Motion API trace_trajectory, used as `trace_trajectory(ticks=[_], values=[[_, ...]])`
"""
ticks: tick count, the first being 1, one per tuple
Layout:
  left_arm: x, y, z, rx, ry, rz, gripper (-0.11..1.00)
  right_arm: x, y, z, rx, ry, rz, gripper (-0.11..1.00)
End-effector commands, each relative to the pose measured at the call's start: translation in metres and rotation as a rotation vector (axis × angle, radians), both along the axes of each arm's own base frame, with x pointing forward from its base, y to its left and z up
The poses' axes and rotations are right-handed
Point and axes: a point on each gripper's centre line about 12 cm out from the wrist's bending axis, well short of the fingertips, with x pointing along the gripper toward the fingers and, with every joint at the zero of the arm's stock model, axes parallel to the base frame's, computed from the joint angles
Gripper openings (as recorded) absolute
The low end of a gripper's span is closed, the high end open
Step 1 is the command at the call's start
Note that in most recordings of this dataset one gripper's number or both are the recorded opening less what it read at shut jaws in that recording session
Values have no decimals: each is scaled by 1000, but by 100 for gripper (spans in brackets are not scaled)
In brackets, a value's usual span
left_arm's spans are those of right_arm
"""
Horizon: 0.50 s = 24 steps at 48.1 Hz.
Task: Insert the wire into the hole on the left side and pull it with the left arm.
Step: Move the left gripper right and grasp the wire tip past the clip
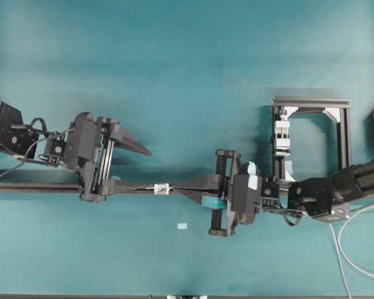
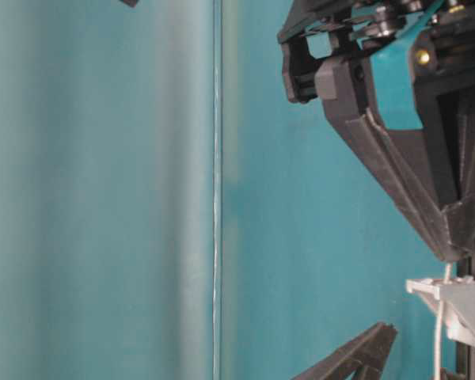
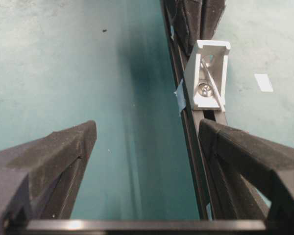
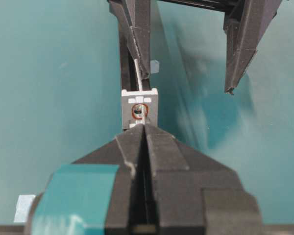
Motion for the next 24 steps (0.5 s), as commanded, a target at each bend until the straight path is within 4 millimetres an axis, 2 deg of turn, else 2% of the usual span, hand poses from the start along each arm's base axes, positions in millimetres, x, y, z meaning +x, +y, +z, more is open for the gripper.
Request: trace_trajectory(ticks=[1, 12, 19, 24], values=[[5, -1, 11, -22, -37, 4, 58, 5, 0, 12, 13, -34, -5, 5], [5, -2, 10, -73, -16, 17, 54, 5, -1, 12, 0, -33, -4, 5], [6, -13, 13, -75, -27, -21, 38, 5, -1, 11, -1, -31, -4, 5], [6, -24, 21, -83, -44, -52, 33, 5, -1, 12, 0, -33, -4, 5]])
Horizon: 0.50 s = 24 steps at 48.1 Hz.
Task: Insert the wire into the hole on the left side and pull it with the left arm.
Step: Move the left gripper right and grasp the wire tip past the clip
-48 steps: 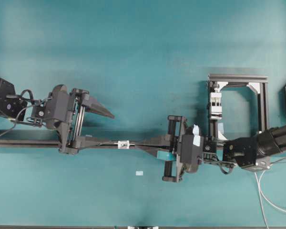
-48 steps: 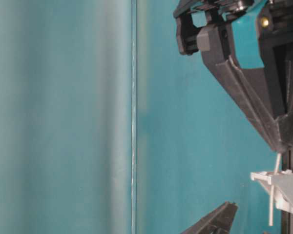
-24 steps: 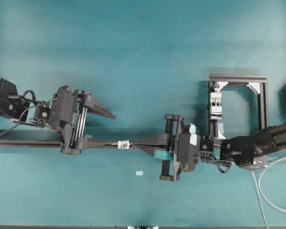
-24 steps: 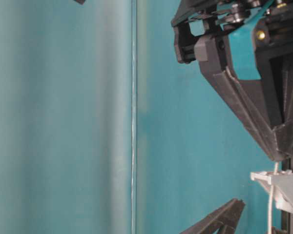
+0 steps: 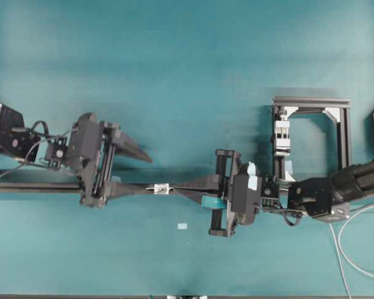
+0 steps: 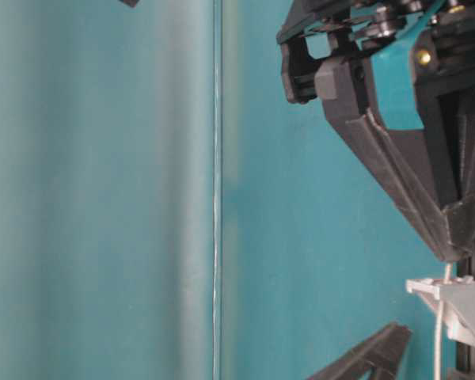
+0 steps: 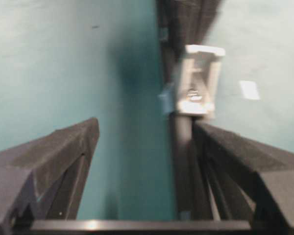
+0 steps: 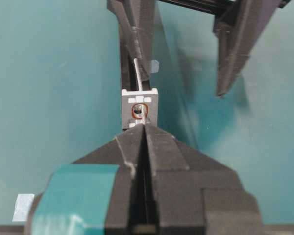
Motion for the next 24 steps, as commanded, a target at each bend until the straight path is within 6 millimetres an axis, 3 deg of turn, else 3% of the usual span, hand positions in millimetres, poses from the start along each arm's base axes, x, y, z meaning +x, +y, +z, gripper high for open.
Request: trace_trajectory(ticks=[1, 11, 24], values=[[4, -12, 20, -18, -62, -36, 33, 5, -1, 11, 10, -32, -6, 5], [5, -19, 41, -29, -67, -53, 34, 5, -1, 10, 9, -31, -7, 5], [16, -22, 37, -26, -8, -48, 34, 5, -1, 10, 9, -31, -7, 5]])
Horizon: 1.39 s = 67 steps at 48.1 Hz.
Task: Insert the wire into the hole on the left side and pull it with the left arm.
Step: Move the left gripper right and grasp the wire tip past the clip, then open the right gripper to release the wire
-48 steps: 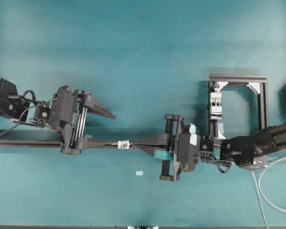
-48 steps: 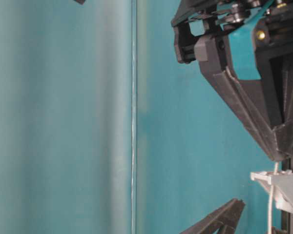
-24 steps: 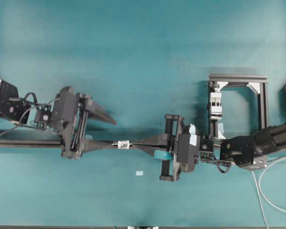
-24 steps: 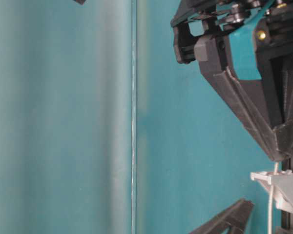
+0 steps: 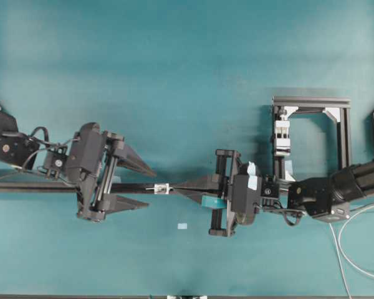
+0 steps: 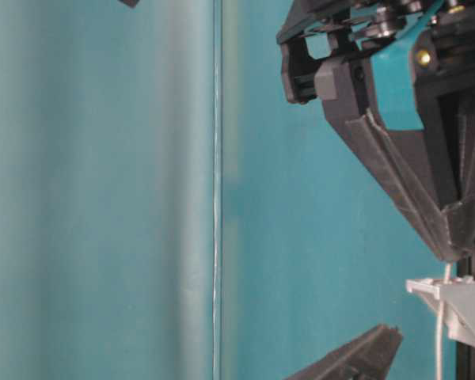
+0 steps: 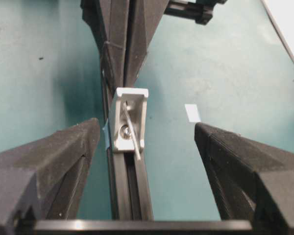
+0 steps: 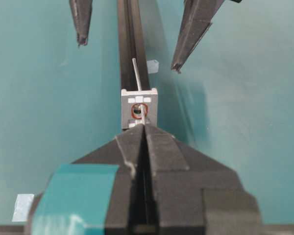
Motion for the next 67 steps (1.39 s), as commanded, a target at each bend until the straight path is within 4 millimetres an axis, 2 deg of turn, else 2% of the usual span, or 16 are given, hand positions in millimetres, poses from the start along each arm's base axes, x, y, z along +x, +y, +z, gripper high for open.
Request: trace_trajectory(ticks=[1, 15, 24, 27, 33, 39, 67], values=[[7, -4, 7, -11, -22, -2, 34, 5, -1, 11, 10, -32, -7, 5], [6, 1, 1, -97, 20, 43, 33, 5, -1, 10, 9, -31, -6, 5], [6, 1, 0, -107, 34, 48, 27, 5, -1, 11, 10, -32, -7, 5], [6, 1, -1, -105, 46, 49, 21, 5, -1, 10, 9, -31, -7, 5], [5, 1, -5, -96, 90, 53, 0, 5, -1, 10, 9, -31, -7, 5], [6, 1, -4, -95, 94, 54, -10, 5, -1, 12, 10, -35, -8, 5], [6, 4, -3, -90, 93, 59, -10, 6, -1, 12, 22, -36, -11, 5]])
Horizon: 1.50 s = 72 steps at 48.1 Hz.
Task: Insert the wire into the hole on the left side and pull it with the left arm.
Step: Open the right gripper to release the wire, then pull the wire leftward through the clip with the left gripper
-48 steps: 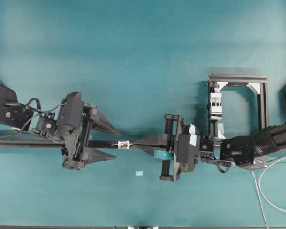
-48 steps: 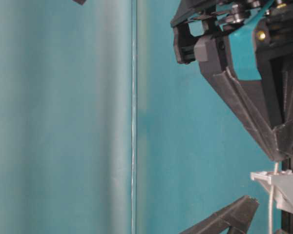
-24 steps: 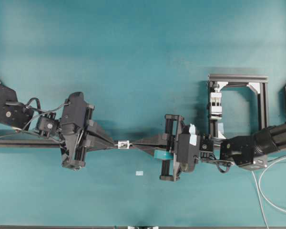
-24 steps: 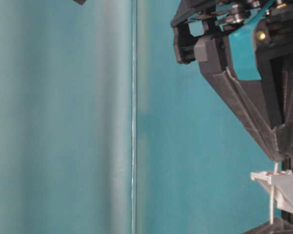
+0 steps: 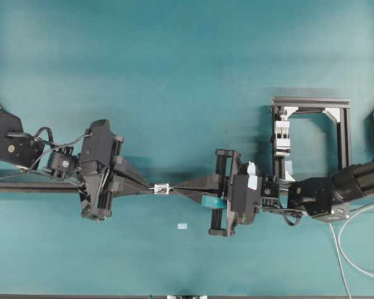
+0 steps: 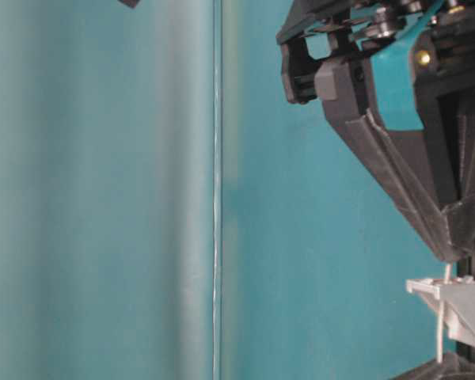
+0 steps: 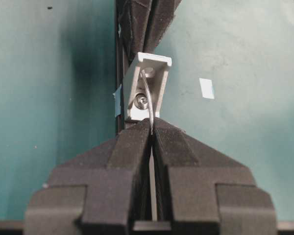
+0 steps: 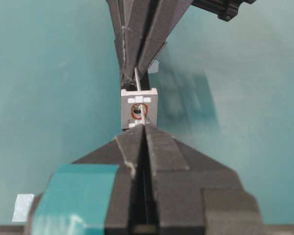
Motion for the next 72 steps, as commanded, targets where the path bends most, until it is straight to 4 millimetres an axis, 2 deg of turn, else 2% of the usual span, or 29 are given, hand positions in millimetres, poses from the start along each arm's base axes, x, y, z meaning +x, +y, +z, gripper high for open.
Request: trace_trajectory(ticks=[1, 6, 8, 12, 20, 22, 39, 62, 72], values=[[5, 1, 11, -10, -37, 7, -10, 5, -1, 12, 17, -36, -8, 5], [6, 3, 10, -6, -36, 10, -10, 5, -1, 14, 21, -38, -10, 6], [6, 3, 11, -7, -38, 12, -10, 5, -1, 15, 22, -41, -10, 11], [5, 4, 11, -5, -37, 13, -10, 5, 0, 17, 23, -39, -5, 30], [5, 4, 12, -3, -42, 10, -10, 4, 0, 18, 22, -28, 0, 80], [4, 4, 12, -1, -41, 10, -10, 4, 0, 19, 22, -30, 0, 87], [-15, 9, 17, 14, 31, 6, -10, 0, -2, 20, 27, -11, 5, 87], [-57, 4, 34, 15, 66, -54, -10, -3, -1, 19, 25, 0, 11, 86], [-77, 8, 36, 12, 78, -60, -10, -3, -2, 19, 26, 1, 10, 86]])
